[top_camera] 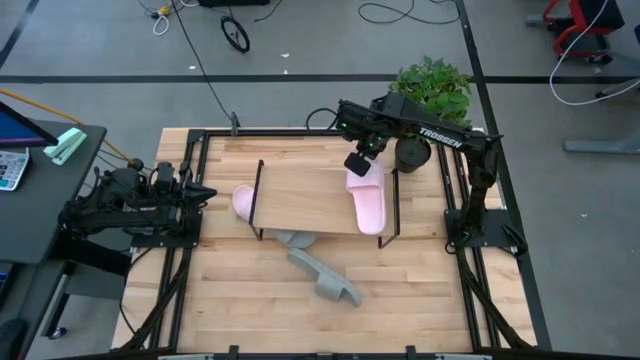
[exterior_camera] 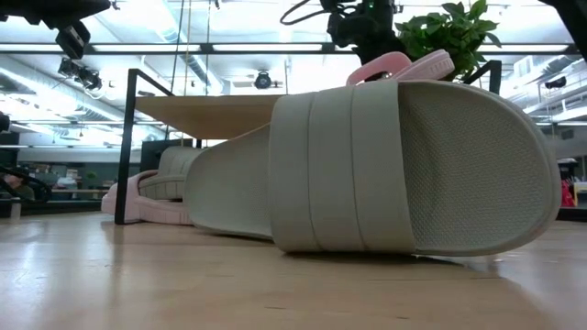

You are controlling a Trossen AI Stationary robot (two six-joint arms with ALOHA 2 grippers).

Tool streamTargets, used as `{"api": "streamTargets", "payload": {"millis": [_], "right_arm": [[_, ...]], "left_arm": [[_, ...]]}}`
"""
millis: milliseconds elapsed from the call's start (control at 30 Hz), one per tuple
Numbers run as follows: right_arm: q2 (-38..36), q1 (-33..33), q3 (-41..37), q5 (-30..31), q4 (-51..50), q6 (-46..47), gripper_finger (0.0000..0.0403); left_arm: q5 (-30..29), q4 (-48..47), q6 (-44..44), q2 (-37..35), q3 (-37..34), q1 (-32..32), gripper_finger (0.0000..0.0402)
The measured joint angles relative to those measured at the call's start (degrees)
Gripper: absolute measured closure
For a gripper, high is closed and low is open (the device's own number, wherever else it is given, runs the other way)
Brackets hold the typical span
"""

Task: Pick and place slides into the shelf
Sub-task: Put the right pink slide on the shelf

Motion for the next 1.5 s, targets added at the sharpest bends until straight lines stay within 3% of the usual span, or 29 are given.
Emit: {"api": "streamTargets", "payload": {"millis": [1000,1267,1500], "right_arm": [[0.0,0.0,-0.1,0.1,0.1,0.1,0.0393],[0.1,0.1,-5.9,0.8,0.2,0.3,0.0393],[0.1,0.2,-7.9,0.6,0.2,0.2,0.0393]], "left_arm": [[0.0,0.0,-0.1,0.0,0.0,0.0,0.038],[0.0,0.0,-0.1,0.0,0.0,0.0,0.0393],[0.0,0.0,-0.1,0.0,0.0,0.0,0.0379]]}}
